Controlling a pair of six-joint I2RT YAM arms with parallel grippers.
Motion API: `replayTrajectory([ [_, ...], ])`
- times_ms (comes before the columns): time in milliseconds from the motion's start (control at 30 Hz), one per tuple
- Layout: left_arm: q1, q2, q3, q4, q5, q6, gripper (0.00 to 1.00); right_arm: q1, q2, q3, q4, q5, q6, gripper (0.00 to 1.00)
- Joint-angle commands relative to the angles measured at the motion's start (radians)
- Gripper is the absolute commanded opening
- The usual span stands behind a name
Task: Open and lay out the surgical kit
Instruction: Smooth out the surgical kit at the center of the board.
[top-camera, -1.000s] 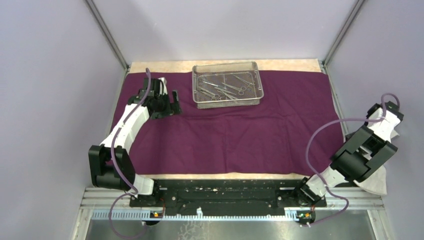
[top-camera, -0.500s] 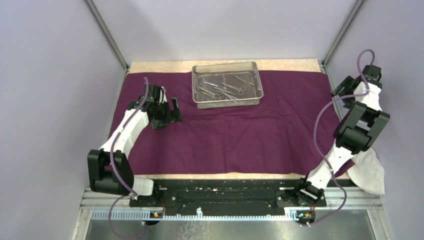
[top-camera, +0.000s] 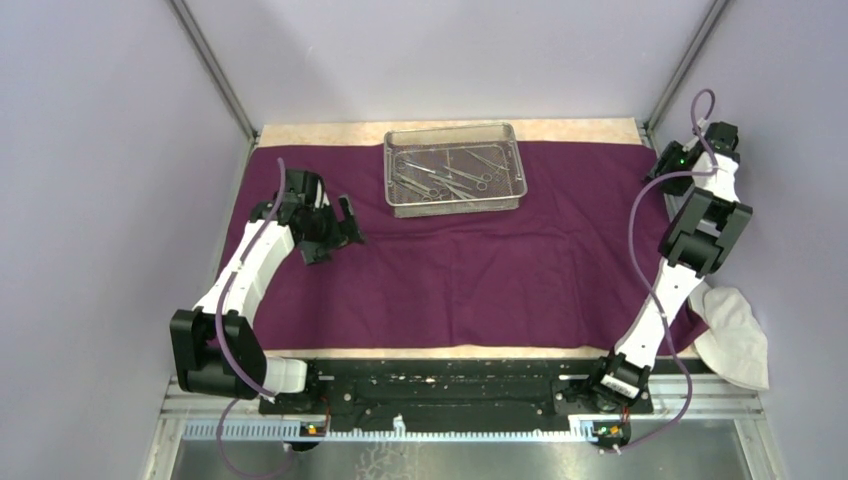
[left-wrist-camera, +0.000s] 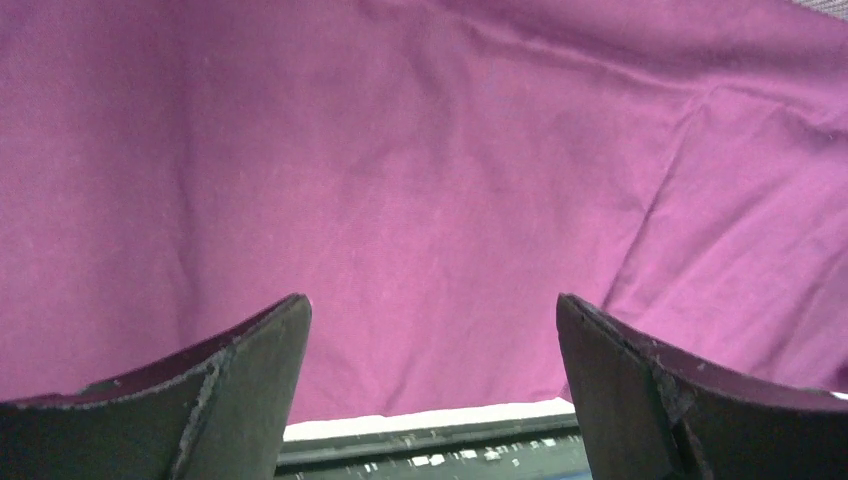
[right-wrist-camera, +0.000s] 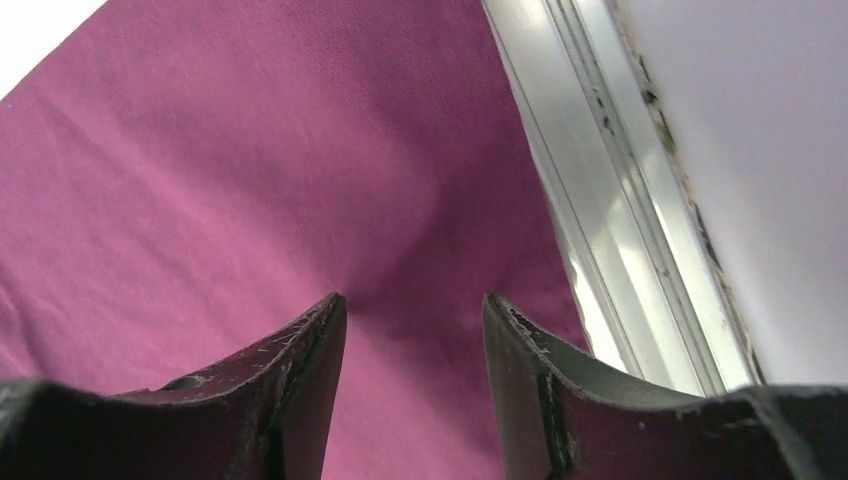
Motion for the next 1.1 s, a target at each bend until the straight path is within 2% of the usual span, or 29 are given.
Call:
replayTrajectory([
  [0, 0.004, -0.026, 0.028, -0.022, 0.026, -0.079, 0.99, -0.037, 0.077, 0.078, -0.01, 0.004, 0.082, 0.54],
  [133, 0.004, -0.041, 0.016, -0.015, 0.012, -0.095, 0.99, -0.029, 0.094, 0.08, -0.013, 0.064, 0.086, 0.51],
  [367, 0.005, -0.03, 0.016, -0.003, 0.006, -0.114, 0.99, -0.018, 0.162, 0.153, -0.053, 0.129, 0.087, 0.21],
  [500, 0.005, -0.018, 0.027, 0.001, 0.006, -0.12, 0.99, -0.013, 0.156, 0.172, -0.039, 0.176, 0.082, 0.13],
  [633, 0.005, -0.007, 0.043, -0.007, 0.004, -0.125, 0.99, -0.013, 0.147, 0.207, -0.019, 0.264, 0.094, 0.0],
  [833, 0.005, -0.011, 0.057, -0.026, -0.004, -0.134, 0.99, -0.012, 0.153, 0.235, 0.086, 0.287, 0.093, 0.0],
  [1067, 0.005, -0.019, 0.069, -0.05, -0.021, -0.132, 0.99, 0.007, 0.216, 0.305, 0.123, 0.291, 0.1, 0.0],
])
